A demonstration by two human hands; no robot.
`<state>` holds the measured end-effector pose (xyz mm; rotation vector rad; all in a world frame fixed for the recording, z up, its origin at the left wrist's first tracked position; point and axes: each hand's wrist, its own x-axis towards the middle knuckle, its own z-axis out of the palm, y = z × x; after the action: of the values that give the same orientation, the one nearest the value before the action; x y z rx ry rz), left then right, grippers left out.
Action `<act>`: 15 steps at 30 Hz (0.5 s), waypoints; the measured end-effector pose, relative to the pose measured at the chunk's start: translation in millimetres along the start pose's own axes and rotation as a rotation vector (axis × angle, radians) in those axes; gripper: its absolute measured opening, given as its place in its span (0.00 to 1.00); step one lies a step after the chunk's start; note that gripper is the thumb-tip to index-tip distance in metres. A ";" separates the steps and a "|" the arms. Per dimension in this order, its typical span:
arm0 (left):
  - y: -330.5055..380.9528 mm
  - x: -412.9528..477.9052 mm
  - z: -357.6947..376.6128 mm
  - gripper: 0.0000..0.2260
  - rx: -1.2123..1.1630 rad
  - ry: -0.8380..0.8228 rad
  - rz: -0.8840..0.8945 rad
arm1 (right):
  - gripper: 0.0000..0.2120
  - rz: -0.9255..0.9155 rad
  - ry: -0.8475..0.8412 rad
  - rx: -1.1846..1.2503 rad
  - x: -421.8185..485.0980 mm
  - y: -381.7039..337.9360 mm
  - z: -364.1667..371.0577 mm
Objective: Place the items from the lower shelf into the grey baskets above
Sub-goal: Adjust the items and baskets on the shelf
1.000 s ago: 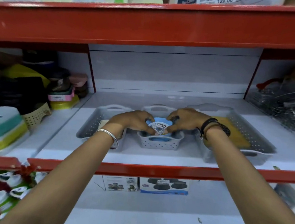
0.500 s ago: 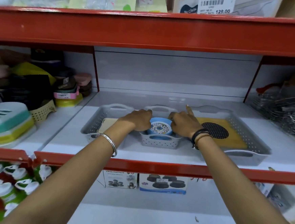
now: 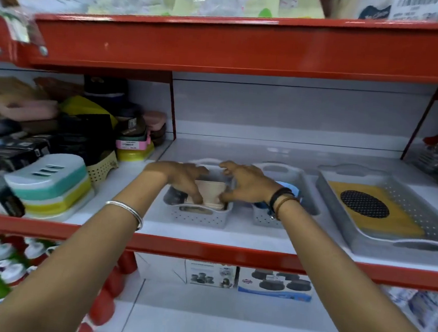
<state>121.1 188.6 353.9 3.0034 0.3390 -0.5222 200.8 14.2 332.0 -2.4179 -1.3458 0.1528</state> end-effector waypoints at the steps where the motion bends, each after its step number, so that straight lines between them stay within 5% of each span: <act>1: -1.0 2.1 4.8 0.47 0.003 0.016 0.023 | 0.42 0.032 -0.067 -0.068 5.4 -1.4 5.1; 5: -13.4 6.4 10.9 0.39 -0.048 0.083 0.112 | 0.44 0.103 -0.163 -0.163 25.5 -9.3 18.4; 9: -26.1 8.3 13.1 0.44 -0.046 0.075 0.131 | 0.45 0.125 -0.101 -0.059 23.4 -10.2 17.4; 15: -36.3 6.8 12.8 0.21 -0.222 0.262 0.107 | 0.21 0.142 0.231 -0.206 9.2 -15.0 17.5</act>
<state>114.9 223.9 338.3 2.8520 0.2322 -0.0745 189.0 33.7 322.0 -2.6054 -1.1358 -0.2343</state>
